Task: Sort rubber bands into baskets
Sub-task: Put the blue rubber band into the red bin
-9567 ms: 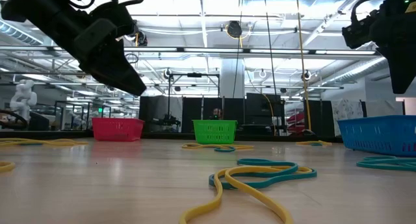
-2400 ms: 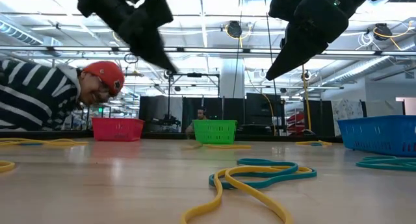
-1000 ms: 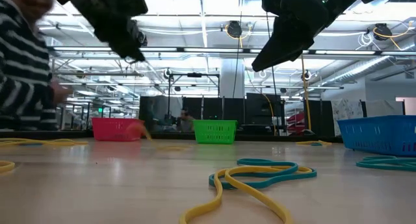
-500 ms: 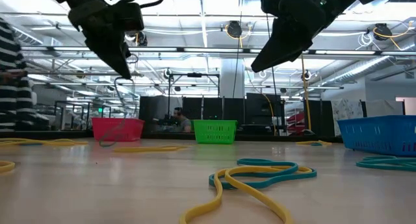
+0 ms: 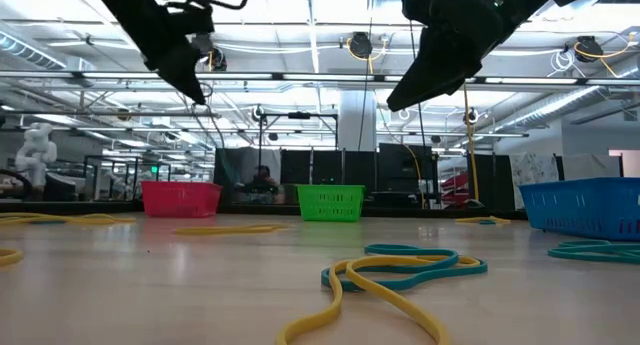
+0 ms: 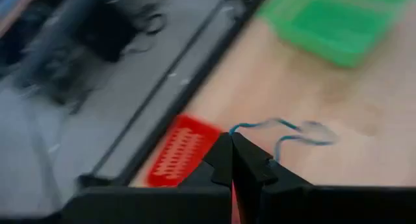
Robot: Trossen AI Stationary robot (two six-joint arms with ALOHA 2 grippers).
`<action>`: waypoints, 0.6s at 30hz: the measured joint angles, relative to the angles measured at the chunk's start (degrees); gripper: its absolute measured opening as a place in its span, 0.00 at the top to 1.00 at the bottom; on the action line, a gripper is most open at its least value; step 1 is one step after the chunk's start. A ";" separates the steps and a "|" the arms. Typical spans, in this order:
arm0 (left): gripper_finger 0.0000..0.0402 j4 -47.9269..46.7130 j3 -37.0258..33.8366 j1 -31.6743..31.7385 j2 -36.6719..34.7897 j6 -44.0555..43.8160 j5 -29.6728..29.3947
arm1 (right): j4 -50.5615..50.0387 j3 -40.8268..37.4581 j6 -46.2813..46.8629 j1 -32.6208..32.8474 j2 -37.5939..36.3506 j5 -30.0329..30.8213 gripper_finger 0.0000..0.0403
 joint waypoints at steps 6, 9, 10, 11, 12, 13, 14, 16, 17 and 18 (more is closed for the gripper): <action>1.00 -0.68 0.00 7.28 -0.05 -1.45 -2.14 | -0.02 0.00 0.07 0.00 0.00 0.00 0.69; 1.00 -1.30 0.00 10.88 -0.05 -1.50 -2.51 | 0.00 0.00 0.04 0.00 0.00 0.00 0.69; 1.00 -1.28 0.00 12.05 -0.05 -1.51 -2.48 | 0.00 0.00 0.04 0.00 0.00 0.00 0.69; 1.00 -1.28 0.00 13.09 -0.05 -1.51 -2.39 | -0.02 -0.01 0.04 0.00 0.00 -0.02 0.69; 1.00 -1.28 0.00 14.16 -0.01 -1.48 -2.17 | -0.02 0.00 0.04 0.00 0.00 -0.04 0.69; 1.00 -1.31 0.00 15.09 0.07 -1.42 -1.93 | -0.02 -0.01 0.04 0.00 0.00 -0.11 0.69; 1.00 -1.38 0.00 15.94 0.12 -1.26 -1.54 | -0.03 -0.01 0.04 0.00 0.00 -0.12 0.69; 1.00 -2.00 0.00 17.48 0.13 -1.24 -1.25 | -0.09 0.00 0.04 0.00 0.00 -0.17 0.69; 1.00 -2.38 0.00 18.20 0.13 -1.24 -1.25 | -0.10 -0.02 0.04 0.00 0.00 -0.19 0.69; 1.00 -2.65 0.00 18.92 0.13 -1.24 -1.23 | -0.11 -0.02 0.02 0.00 0.00 -0.20 0.69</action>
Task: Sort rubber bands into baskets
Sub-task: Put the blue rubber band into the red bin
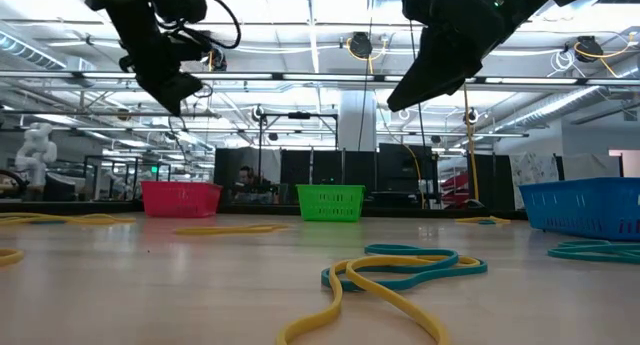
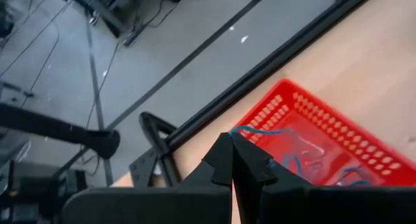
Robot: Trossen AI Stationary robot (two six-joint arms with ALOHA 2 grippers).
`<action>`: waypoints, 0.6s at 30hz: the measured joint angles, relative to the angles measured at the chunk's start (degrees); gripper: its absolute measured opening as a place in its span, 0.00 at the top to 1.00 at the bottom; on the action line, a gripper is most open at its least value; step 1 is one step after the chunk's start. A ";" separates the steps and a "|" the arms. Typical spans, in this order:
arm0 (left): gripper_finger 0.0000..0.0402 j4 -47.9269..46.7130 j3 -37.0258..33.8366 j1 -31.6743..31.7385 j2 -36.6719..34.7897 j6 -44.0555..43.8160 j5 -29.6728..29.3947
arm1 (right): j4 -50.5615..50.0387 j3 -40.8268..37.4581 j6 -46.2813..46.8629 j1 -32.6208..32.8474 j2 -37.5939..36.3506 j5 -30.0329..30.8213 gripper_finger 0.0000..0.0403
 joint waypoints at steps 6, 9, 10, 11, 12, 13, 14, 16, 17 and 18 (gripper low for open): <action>1.00 -0.18 -0.02 2.44 0.00 0.13 1.43 | -0.02 0.02 0.00 0.00 0.00 -0.02 0.69; 1.00 -0.17 -0.02 3.06 0.00 1.11 3.85 | 0.00 0.02 -0.03 0.00 0.00 0.00 0.69; 1.00 -0.16 -0.02 3.21 0.00 1.16 4.27 | 0.00 0.02 -0.16 0.00 0.00 -0.02 0.69; 1.00 -0.13 -0.02 3.27 0.00 1.18 4.55 | 0.00 0.02 -0.22 0.00 0.00 -0.02 0.69; 1.00 -0.12 -0.02 3.27 0.00 1.17 4.72 | 0.02 0.00 -0.22 0.00 0.00 -0.02 0.69; 1.00 -0.07 -0.04 3.28 0.00 1.17 4.82 | 0.02 0.02 -0.22 0.00 0.00 -0.02 0.69; 1.00 0.04 -0.04 3.28 0.00 1.17 5.05 | 0.02 0.01 -0.22 0.00 0.00 -0.01 0.69; 1.00 0.17 -0.05 3.27 0.00 1.17 6.29 | 0.04 0.02 -0.22 0.00 0.00 -0.02 0.69; 1.00 0.42 -0.07 3.27 0.12 1.19 7.56 | 0.04 0.02 -0.22 0.00 0.00 -0.02 0.69; 1.00 0.68 -0.07 3.27 0.34 1.18 8.94 | 0.04 0.02 -0.22 0.00 0.00 -0.02 0.69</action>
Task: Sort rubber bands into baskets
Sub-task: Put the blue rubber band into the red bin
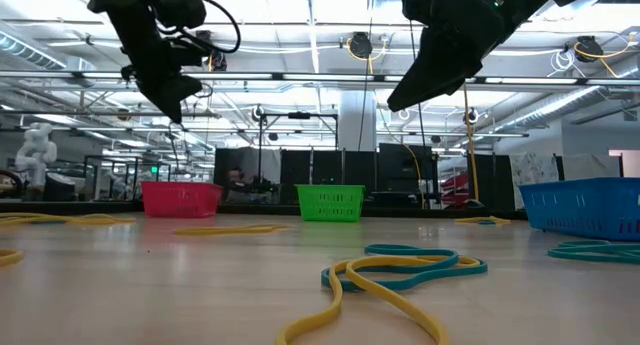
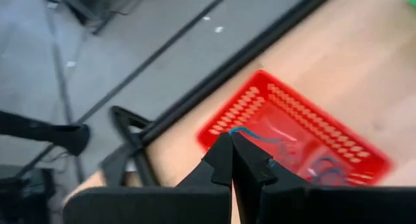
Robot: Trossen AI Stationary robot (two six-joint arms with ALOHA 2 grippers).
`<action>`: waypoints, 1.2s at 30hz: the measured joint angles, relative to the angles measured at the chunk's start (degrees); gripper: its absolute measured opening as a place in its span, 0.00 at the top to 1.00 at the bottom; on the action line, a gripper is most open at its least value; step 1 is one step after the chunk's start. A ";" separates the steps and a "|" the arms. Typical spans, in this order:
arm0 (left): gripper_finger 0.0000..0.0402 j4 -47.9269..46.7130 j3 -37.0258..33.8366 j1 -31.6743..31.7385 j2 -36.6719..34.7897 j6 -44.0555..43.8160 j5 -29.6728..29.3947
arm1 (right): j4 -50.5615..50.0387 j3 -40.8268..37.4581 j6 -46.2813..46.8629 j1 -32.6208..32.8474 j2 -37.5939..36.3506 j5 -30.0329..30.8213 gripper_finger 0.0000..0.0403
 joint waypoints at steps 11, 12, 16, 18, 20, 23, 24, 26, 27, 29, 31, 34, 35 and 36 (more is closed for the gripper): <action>0.99 -0.16 -0.04 0.00 5.14 0.27 5.00 | 0.00 0.00 0.02 0.00 0.00 0.00 0.69; 0.99 -0.13 -0.04 0.00 5.52 0.45 4.96 | 0.00 0.00 0.04 0.00 0.00 0.00 0.69; 0.99 0.26 -0.04 0.00 6.65 0.33 3.75 | 0.00 0.00 0.02 0.00 0.00 0.00 0.69; 0.99 0.30 -0.04 0.00 7.05 0.47 2.81 | 0.00 0.00 0.02 0.00 0.00 0.00 0.69; 0.99 0.49 -0.04 0.00 7.40 0.48 0.83 | 0.00 0.00 0.02 0.00 0.00 0.00 0.69; 0.99 0.47 -0.04 0.00 7.77 0.41 -1.57 | 0.00 -0.01 0.02 0.00 0.00 0.00 0.69; 0.98 0.47 -0.04 0.00 7.86 0.41 -1.98 | 0.00 0.00 0.02 0.00 0.00 0.00 0.69; 0.94 0.47 -0.04 0.00 7.90 0.39 -2.18 | 0.00 -0.01 0.02 0.00 0.00 0.00 0.69; 0.91 0.47 -0.04 0.00 7.90 0.41 -2.20 | 0.00 0.00 0.02 0.00 0.00 0.00 0.69; 0.85 0.47 -0.04 0.00 7.90 0.44 -2.26 | 0.00 0.00 0.02 0.00 0.00 0.00 0.69; 0.77 0.47 -0.04 0.00 7.90 0.39 -2.64 | 0.00 0.00 0.02 0.00 0.00 0.00 0.69; 0.68 0.47 -0.04 0.00 7.90 0.37 -2.37 | -0.02 0.00 0.02 0.00 0.00 0.00 0.69; 0.65 0.45 -0.04 0.00 7.90 0.37 -1.79 | -0.04 -0.01 0.02 0.00 0.00 0.00 0.69; 0.63 0.45 -0.04 0.00 7.90 0.39 -0.85 | -0.05 0.00 0.02 0.00 0.00 0.00 0.69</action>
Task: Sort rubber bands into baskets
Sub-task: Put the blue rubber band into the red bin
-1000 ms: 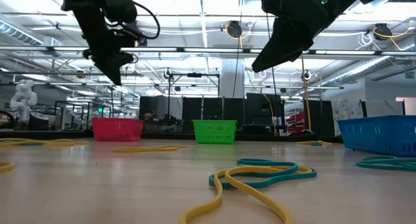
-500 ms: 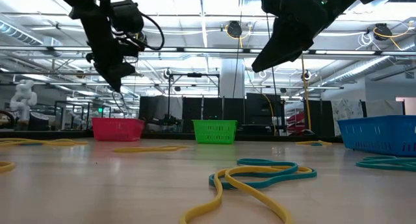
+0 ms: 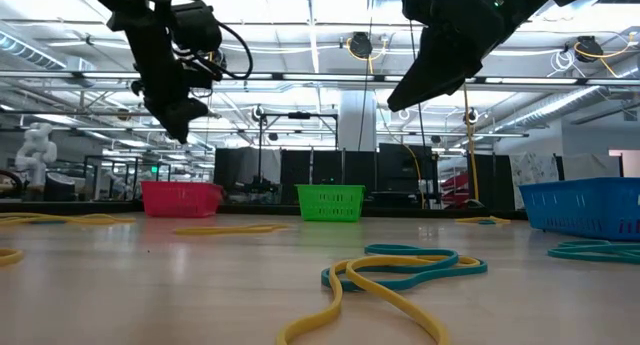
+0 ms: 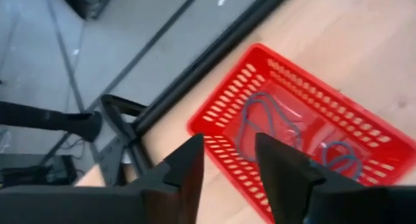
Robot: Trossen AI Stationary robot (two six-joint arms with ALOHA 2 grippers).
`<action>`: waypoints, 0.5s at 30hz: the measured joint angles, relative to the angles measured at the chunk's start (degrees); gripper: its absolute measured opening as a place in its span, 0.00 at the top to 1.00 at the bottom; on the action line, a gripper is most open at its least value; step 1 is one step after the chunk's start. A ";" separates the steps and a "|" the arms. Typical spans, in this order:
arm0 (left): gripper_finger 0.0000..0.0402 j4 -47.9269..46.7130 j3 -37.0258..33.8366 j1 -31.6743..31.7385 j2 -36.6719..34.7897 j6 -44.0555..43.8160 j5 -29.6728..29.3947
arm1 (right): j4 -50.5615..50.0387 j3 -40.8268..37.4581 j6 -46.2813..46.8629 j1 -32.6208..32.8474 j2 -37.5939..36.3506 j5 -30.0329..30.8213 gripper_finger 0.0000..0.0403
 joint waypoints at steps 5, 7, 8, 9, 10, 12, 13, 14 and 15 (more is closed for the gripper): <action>0.60 -0.68 0.00 -0.20 -0.02 -0.38 8.53 | -0.04 0.00 0.00 0.00 0.00 0.00 0.69; 0.60 -2.42 0.00 -0.75 -0.12 -1.58 14.34 | -0.08 0.01 0.17 0.00 0.00 -0.01 0.69; 0.60 -3.59 0.00 -1.31 -0.31 -2.03 17.57 | -0.13 0.00 0.25 0.00 0.00 -0.02 0.69; 0.60 -5.04 0.01 -2.10 -0.47 -2.44 21.16 | -0.15 0.01 0.26 0.00 0.00 -0.02 0.69; 0.60 -6.71 0.02 -3.10 -0.52 -3.06 24.49 | -0.19 0.01 0.26 0.00 0.00 -0.02 0.69; 0.60 -10.14 0.00 -5.69 -0.45 -4.64 28.95 | -0.41 0.00 0.40 0.09 0.00 -0.04 0.69; 0.60 -11.63 0.02 -7.21 -0.44 -5.50 29.65 | -0.61 -0.01 0.66 0.17 0.00 -0.03 0.69; 0.60 -13.09 0.00 -8.96 -0.48 -6.77 29.62 | -0.78 0.01 1.13 0.17 0.00 -0.05 0.69; 0.60 -14.61 0.00 -10.60 -0.48 -8.54 29.19 | -0.97 0.01 1.78 0.17 0.00 -0.21 0.69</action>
